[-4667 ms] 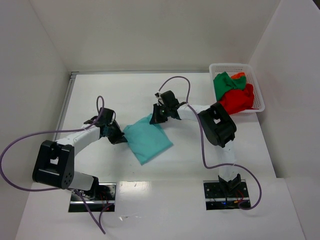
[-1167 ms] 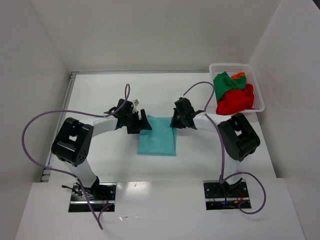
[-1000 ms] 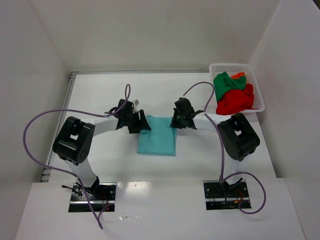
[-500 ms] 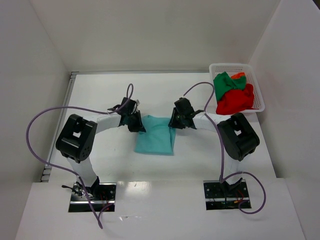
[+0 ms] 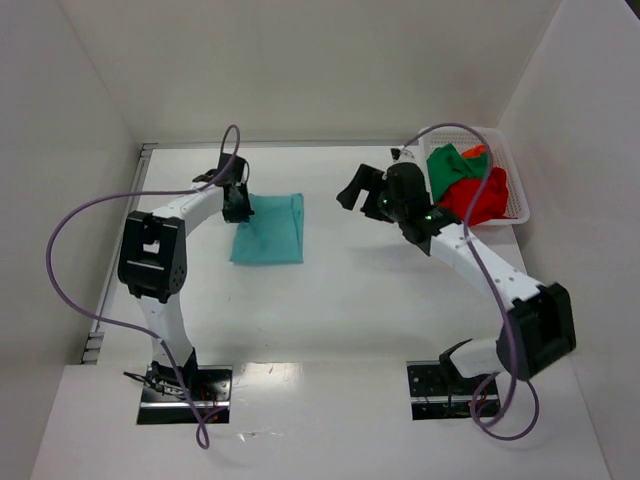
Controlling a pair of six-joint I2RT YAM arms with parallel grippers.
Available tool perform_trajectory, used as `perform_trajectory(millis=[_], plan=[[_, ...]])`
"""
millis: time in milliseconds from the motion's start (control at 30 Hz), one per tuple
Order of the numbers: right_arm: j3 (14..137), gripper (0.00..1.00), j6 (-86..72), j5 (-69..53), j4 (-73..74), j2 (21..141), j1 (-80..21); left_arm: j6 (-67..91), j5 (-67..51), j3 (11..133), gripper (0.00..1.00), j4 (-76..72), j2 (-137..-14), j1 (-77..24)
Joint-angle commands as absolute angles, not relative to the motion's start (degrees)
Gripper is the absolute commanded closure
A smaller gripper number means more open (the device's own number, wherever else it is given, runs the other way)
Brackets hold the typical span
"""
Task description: Fold and stack the t-shirts
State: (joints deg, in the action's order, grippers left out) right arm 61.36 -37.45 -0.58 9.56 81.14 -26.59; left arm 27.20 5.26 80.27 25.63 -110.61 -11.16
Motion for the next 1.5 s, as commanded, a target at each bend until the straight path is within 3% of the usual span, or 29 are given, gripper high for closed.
perform_trajectory(millis=[0, 133, 600, 833, 1067, 1200, 1233, 1267, 1300, 1333, 1467], plan=[[64.2, 0.00, -34.5, 2.8, 14.1, 73.3, -26.6, 22.9, 12.1, 84.4, 1.00, 27.9, -113.7, -7.9], [63.5, 0.00, -34.0, 4.4, 18.7, 68.6, -26.1, 17.8, 22.0, 93.7, 1.00, 31.3, -119.6, -5.6], [58.3, 0.00, -38.4, 6.2, 21.0, 63.4, -26.1, 8.4, 32.1, 121.9, 1.00, 33.7, -137.4, 4.3], [59.8, 0.00, -40.9, 8.1, 20.5, 64.7, -26.1, 6.3, 34.7, 156.1, 1.00, 42.8, -154.3, 6.3], [59.9, 0.00, -42.5, 10.3, 19.4, 64.7, -25.6, 5.8, 35.5, 162.1, 0.79, 42.8, -157.7, 9.0], [59.3, 0.00, -42.5, 10.3, 20.0, 64.7, -25.6, 6.4, 36.6, 162.1, 0.74, 43.3, -158.4, 9.6], [58.8, 0.00, -42.5, 10.3, 20.0, 64.7, -25.6, 6.4, 37.3, 162.7, 0.68, 43.3, -158.4, 9.6], [58.3, 0.00, -42.5, 10.3, 19.5, 63.9, -25.6, 6.4, 37.3, 162.7, 0.48, 43.3, -159.0, 10.1], [58.3, 0.00, -42.5, 10.9, 19.5, 63.3, -25.6, 7.1, 38.0, 163.6, 0.21, 43.3, -159.0, 10.1], [58.3, 0.00, -42.5, 10.9, 19.5, 63.3, -25.6, 7.1, 38.0, 165.2, 0.00, 43.9, -159.0, 10.1], [57.7, 0.00, -42.5, 9.6, 18.8, 62.8, -25.6, 8.6, 37.1, 167.4, 0.00, 45.5, -156.7, 10.1]])
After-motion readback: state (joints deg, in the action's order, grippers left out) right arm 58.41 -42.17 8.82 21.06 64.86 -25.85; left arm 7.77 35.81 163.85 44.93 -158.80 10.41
